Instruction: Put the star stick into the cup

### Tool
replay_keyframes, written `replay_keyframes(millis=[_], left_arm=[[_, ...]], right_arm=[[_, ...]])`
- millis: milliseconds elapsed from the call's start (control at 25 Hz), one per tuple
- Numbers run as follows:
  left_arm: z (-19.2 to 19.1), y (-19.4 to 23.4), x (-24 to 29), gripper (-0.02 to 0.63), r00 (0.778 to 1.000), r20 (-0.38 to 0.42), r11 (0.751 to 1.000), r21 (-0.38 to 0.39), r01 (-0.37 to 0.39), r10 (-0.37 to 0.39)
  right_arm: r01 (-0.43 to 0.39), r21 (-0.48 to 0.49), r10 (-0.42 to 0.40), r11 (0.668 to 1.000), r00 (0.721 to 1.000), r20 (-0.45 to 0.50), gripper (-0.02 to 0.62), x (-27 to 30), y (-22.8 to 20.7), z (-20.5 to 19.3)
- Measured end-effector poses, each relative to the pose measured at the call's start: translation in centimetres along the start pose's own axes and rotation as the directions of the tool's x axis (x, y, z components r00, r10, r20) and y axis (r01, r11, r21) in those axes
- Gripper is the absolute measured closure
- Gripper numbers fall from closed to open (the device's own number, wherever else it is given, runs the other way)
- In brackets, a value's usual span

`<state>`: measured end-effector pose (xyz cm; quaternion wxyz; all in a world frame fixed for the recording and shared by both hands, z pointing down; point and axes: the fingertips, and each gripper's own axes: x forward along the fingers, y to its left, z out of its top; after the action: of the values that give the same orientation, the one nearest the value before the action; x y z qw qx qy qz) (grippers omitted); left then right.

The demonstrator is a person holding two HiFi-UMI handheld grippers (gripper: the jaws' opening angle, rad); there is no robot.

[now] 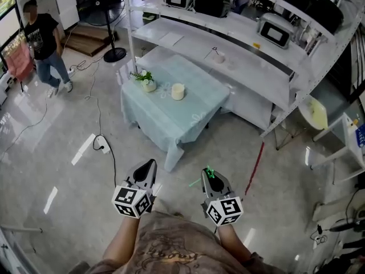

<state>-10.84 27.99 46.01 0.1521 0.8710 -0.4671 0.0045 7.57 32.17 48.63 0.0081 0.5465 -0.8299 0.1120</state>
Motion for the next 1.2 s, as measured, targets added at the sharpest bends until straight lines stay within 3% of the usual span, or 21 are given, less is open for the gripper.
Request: replay_keyframes(millis=[520, 1200], left_arm=[[-0.8, -1.8, 2.4, 0.586, 1.000, 0.005, 1.000, -0.005, 0.014, -0.014], [2.2, 4.5, 16.3, 0.586, 0.998, 0.004, 0.998, -0.014, 0.061, -0.061]], right_arm=[[0.000, 0.004, 0.000, 1.000, 1.000, -0.009, 0.575, 0.8, -3.0, -0.4], [0.042, -0.005, -0.042, 0.999, 0.999, -0.007, 0.575, 12.8, -10.3, 1.9]])
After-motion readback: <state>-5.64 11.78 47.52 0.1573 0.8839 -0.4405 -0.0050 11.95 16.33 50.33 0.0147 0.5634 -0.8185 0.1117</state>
